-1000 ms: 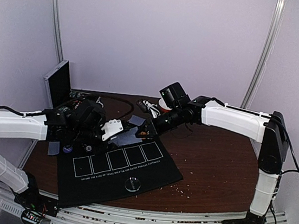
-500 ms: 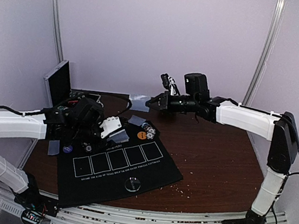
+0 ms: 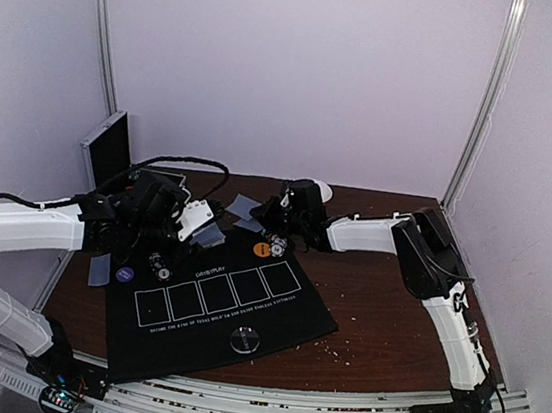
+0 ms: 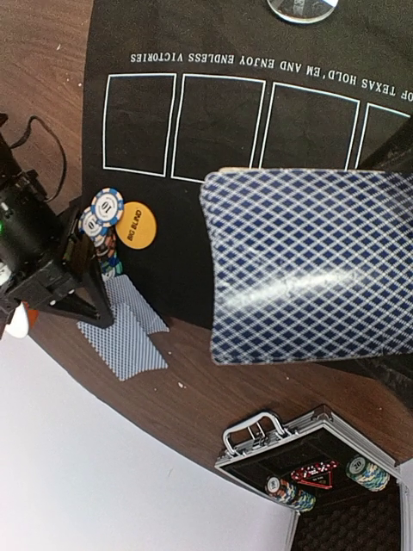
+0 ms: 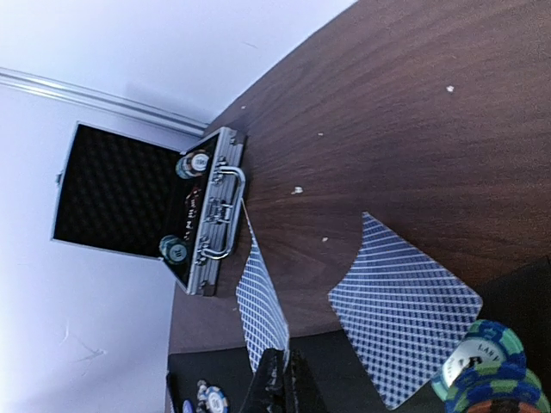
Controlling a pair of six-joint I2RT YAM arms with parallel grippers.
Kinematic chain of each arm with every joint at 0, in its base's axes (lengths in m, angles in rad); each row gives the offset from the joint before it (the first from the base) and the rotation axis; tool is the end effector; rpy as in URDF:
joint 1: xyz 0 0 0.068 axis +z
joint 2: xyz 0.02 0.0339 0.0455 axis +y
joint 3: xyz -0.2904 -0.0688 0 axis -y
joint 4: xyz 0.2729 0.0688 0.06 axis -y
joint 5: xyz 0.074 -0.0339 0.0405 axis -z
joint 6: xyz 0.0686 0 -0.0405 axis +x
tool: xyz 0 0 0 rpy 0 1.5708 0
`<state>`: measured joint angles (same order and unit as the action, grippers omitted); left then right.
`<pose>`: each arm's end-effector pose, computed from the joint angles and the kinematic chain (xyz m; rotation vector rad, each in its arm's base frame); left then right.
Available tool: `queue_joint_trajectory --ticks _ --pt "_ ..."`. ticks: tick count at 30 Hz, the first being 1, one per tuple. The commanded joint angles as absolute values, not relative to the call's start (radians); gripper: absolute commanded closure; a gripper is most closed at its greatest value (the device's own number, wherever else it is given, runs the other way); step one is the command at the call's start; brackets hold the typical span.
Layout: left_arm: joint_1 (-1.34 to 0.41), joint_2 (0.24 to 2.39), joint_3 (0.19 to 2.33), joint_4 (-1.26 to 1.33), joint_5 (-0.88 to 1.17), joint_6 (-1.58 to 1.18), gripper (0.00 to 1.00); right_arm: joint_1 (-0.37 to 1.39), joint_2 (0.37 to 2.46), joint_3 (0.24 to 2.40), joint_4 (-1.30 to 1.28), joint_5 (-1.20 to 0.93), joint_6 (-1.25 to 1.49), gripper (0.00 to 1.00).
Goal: Distribute texas hold em gaming equipment
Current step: Distribute the poker card in the big blind area.
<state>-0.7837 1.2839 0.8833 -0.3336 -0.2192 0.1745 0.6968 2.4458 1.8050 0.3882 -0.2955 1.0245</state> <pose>0.2352 -0.2133 0.2464 0.9528 2.0763 -0.0647 0.4724 0.4214 0.1497 0.1021 2.0800 1.4159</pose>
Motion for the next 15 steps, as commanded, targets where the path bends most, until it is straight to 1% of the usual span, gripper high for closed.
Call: queue_joint_trajectory --ticks 1,7,15 --pt "-0.768 1.256 0.879 -0.274 -0.234 0.16 0.45 0.709 2.489 1.919 0.363 -0.174 1.068 1.0" --pt "-0.76 1.246 0.877 -0.273 -0.226 0.161 0.45 0.716 2.534 1.952 0.306 -0.144 1.048 1.0" --pt "-0.753 1.244 0.879 -0.272 -0.222 0.161 0.45 0.716 2.533 1.962 0.245 -0.143 1.009 1.0"
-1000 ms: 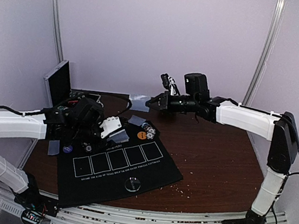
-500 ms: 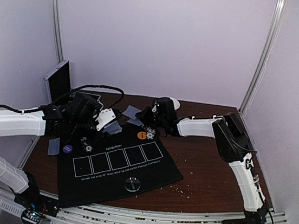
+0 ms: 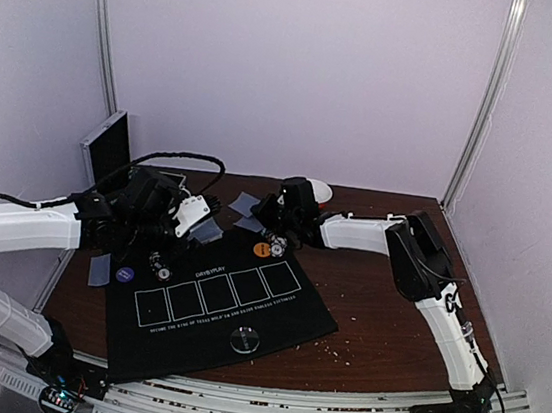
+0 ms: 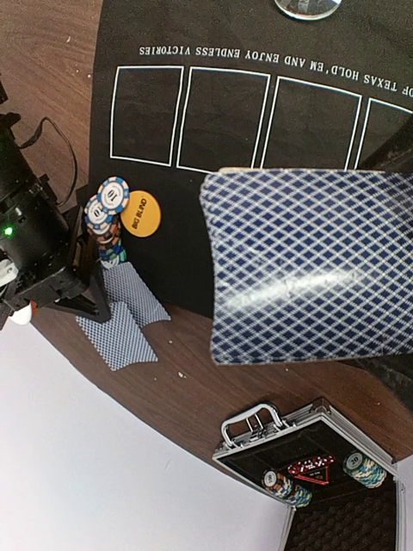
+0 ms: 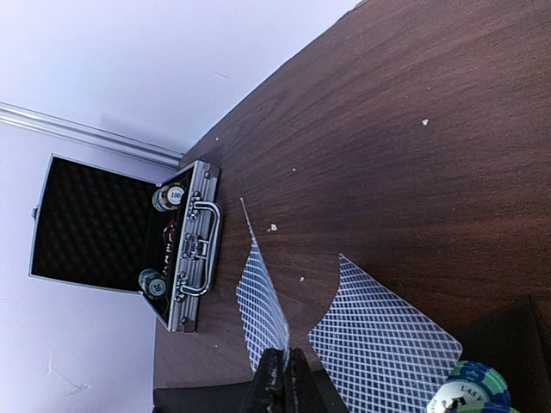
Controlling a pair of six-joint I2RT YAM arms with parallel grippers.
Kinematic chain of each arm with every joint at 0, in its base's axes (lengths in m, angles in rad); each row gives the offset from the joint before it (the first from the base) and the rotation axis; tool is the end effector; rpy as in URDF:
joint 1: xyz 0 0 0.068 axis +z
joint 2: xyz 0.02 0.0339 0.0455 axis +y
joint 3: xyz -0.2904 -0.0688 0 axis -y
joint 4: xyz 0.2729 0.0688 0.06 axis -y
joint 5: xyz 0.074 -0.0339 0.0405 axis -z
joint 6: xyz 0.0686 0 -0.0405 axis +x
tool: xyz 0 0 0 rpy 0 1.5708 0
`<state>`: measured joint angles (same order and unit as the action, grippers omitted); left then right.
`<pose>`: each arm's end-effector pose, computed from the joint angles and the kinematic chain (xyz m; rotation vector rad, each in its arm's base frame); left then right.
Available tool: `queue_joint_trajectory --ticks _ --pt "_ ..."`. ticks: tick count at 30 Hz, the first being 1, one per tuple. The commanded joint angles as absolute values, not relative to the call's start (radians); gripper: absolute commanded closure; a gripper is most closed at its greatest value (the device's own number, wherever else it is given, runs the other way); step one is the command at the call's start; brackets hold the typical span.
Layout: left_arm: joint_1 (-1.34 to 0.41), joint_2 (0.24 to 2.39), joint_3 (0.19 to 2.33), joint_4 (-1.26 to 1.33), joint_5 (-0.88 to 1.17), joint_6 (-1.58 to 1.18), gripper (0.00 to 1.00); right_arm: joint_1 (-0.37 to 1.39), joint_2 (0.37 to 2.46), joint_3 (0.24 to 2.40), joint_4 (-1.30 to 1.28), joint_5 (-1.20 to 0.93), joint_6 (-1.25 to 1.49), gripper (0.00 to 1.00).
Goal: Distribute texas hold em gaming equipment
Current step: Distribute the poker card in the big blind area.
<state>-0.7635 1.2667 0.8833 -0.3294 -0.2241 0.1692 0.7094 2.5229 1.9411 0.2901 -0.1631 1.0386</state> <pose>0.2382 -0.2069 0.2520 0.9122 2.0709 -0.0595 0.4884 0.4340 0.1413 0.2171 2.0825 1.3018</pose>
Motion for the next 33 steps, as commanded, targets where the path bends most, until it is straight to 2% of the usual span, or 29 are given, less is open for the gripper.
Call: queue_joint_trajectory --ticks 1,8,20,23,28,30,32,33 --pt "-0.754 1.243 0.879 -0.273 -0.222 0.161 0.45 0.716 2.531 1.961 0.235 -0.143 1.001 1.0" --pt "-0.752 1.243 0.879 -0.275 -0.218 0.162 0.45 0.716 2.532 1.969 0.202 -0.137 0.966 0.98" --pt "-0.752 1.239 0.879 -0.275 -0.211 0.165 0.45 0.715 2.489 1.973 0.162 -0.089 0.902 0.8" --pt "-0.752 1.239 0.879 -0.275 -0.211 0.164 0.45 0.716 2.454 1.948 0.159 -0.075 0.88 0.71" --pt "-0.751 1.236 0.879 -0.27 -0.209 0.168 0.45 0.719 2.338 1.888 0.139 -0.011 0.744 0.51" --pt "-0.752 1.233 0.879 -0.269 -0.207 0.17 0.45 0.726 2.266 1.847 0.151 0.004 0.644 0.3" --pt "-0.751 1.228 0.877 -0.266 -0.2 0.174 0.45 0.735 2.195 1.798 0.157 -0.001 0.507 0.02" --pt "-0.751 1.225 0.876 -0.263 -0.197 0.176 0.45 0.737 2.164 1.777 0.159 -0.02 0.445 0.0"
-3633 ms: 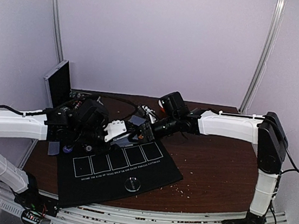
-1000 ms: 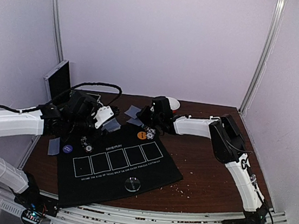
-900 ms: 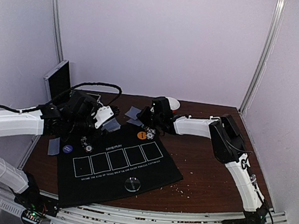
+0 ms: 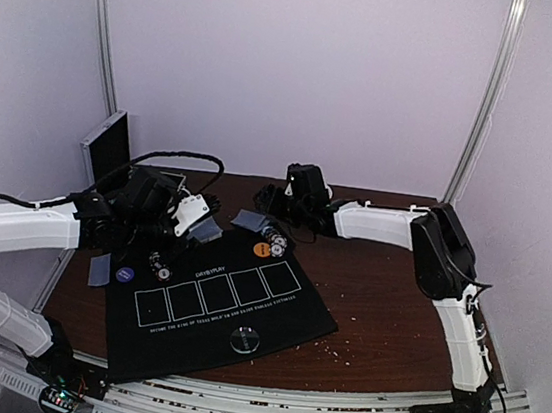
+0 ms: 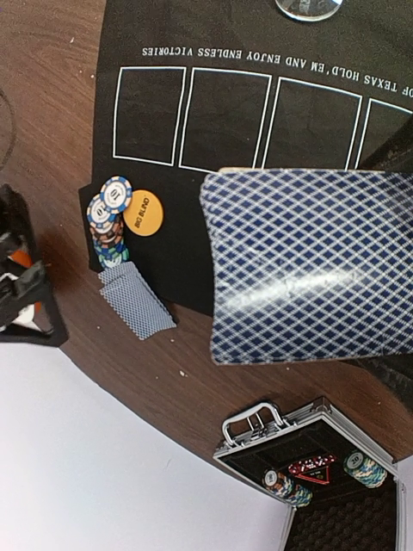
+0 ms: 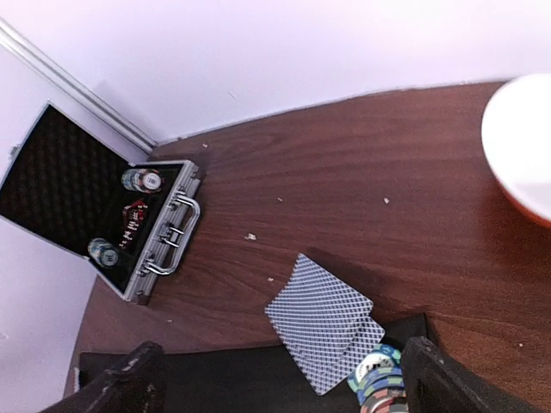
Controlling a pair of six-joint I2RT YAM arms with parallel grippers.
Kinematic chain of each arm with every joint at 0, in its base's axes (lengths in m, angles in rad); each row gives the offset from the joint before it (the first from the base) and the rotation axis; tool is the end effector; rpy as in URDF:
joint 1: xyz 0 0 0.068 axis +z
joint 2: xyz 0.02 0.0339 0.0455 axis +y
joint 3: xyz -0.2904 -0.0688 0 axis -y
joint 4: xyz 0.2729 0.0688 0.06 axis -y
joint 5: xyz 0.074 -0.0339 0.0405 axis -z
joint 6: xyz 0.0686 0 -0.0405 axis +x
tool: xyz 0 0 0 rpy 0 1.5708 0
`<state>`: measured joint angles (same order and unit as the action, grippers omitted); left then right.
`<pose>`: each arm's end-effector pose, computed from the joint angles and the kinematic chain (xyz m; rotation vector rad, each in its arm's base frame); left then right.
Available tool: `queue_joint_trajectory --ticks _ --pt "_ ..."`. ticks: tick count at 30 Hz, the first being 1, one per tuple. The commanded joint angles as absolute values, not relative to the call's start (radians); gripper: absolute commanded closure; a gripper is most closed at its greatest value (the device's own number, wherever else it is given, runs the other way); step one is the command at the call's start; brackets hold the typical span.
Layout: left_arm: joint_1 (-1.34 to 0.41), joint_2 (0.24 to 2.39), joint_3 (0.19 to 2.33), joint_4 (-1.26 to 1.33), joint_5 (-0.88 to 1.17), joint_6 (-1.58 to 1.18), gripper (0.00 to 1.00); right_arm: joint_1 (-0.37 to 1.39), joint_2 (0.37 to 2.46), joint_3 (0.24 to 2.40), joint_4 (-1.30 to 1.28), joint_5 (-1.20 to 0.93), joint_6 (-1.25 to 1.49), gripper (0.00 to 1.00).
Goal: Distribute texas hold em gaming equipment
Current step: Distribute the poker card in the big blind area, then pick up the poker card from the face-down deck piles.
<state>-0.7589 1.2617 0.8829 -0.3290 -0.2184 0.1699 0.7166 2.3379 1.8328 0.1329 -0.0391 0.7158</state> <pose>0.2384 -0.2056 0.2533 0.9088 2.0684 -0.0648 0.4674 0.4107 0.1912 -0.0285 2.0742 0.9608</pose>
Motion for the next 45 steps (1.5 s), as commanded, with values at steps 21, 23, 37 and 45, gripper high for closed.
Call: queue_joint_trajectory --ticks 21,23,37,45 --pt "-0.752 1.151 0.834 -0.206 -0.128 0.228 0.45 0.826 2.105 1.727 0.097 -0.807 0.407 0.13" --pt "-0.752 1.152 0.833 -0.208 -0.127 0.228 0.46 0.836 2.125 1.741 0.093 -0.823 0.408 0.13" --pt "-0.751 1.15 0.826 -0.206 -0.139 0.243 0.47 0.857 2.24 1.917 -0.061 -0.75 0.39 0.25" --pt "-0.752 1.153 0.817 -0.2 -0.153 0.25 0.48 0.857 2.21 1.913 -0.121 -0.711 0.342 0.42"
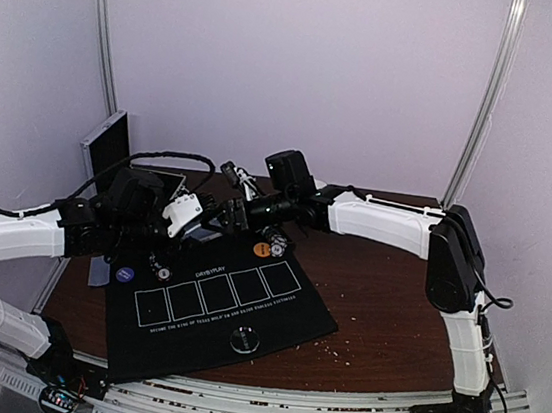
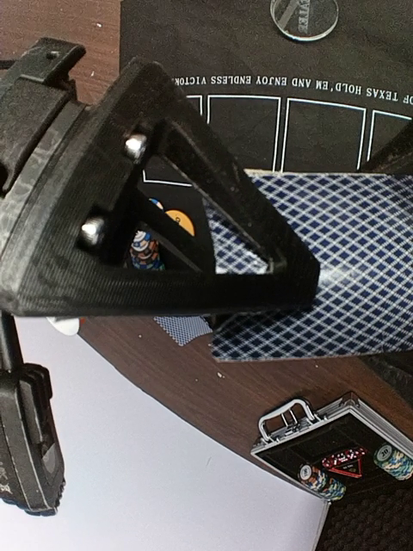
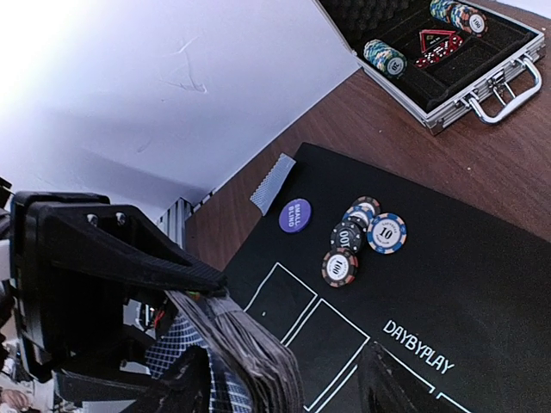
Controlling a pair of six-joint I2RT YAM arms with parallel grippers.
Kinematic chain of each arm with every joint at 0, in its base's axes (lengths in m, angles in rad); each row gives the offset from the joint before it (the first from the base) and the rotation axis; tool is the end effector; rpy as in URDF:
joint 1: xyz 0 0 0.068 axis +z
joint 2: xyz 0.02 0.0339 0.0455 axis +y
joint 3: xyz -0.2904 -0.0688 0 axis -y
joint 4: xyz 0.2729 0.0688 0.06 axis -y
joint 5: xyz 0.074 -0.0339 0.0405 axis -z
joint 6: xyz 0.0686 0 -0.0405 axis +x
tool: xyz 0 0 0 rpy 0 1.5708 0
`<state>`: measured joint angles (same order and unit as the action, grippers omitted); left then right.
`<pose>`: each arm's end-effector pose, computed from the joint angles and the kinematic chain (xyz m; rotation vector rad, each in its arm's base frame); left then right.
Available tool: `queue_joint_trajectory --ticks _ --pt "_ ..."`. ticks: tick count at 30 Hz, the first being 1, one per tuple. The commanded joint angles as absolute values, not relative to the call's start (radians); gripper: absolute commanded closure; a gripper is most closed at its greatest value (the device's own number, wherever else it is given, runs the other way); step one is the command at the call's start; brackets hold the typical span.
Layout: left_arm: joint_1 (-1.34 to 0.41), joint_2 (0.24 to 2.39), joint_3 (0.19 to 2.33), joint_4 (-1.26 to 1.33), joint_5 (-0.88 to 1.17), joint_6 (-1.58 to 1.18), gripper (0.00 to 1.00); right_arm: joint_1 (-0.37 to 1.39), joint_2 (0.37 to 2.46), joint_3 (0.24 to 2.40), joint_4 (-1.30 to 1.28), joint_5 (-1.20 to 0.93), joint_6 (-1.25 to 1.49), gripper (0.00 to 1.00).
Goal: Distribute texas hold em gaming equipment
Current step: Pick up the poker card from the face-down deck piles.
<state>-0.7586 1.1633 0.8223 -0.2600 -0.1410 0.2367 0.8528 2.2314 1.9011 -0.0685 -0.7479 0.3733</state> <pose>0.2238 -0.1988 0.2651 0.9637 1.9428 -0.1467 0.3532 0.4753 0.2628 -1.0379 1.9247 1.4873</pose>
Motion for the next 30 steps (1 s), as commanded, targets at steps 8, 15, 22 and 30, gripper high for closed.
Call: queue_joint_trajectory --ticks 8,15,22,30 --pt "-0.752 1.154 0.813 -0.2 -0.159 0.252 0.48 0.852 2.183 1.914 -0.159 -0.678 0.317 0.53" --pt "-0.752 1.155 0.815 -0.201 -0.157 0.253 0.48 0.851 2.156 1.917 -0.206 -0.642 0.286 0.64" --pt "-0.752 1.155 0.813 -0.201 -0.16 0.252 0.48 0.853 2.154 1.929 -0.228 -0.649 0.284 0.69" --pt "-0.752 1.158 0.813 -0.202 -0.16 0.252 0.48 0.852 2.134 1.944 -0.269 -0.616 0.257 0.79"
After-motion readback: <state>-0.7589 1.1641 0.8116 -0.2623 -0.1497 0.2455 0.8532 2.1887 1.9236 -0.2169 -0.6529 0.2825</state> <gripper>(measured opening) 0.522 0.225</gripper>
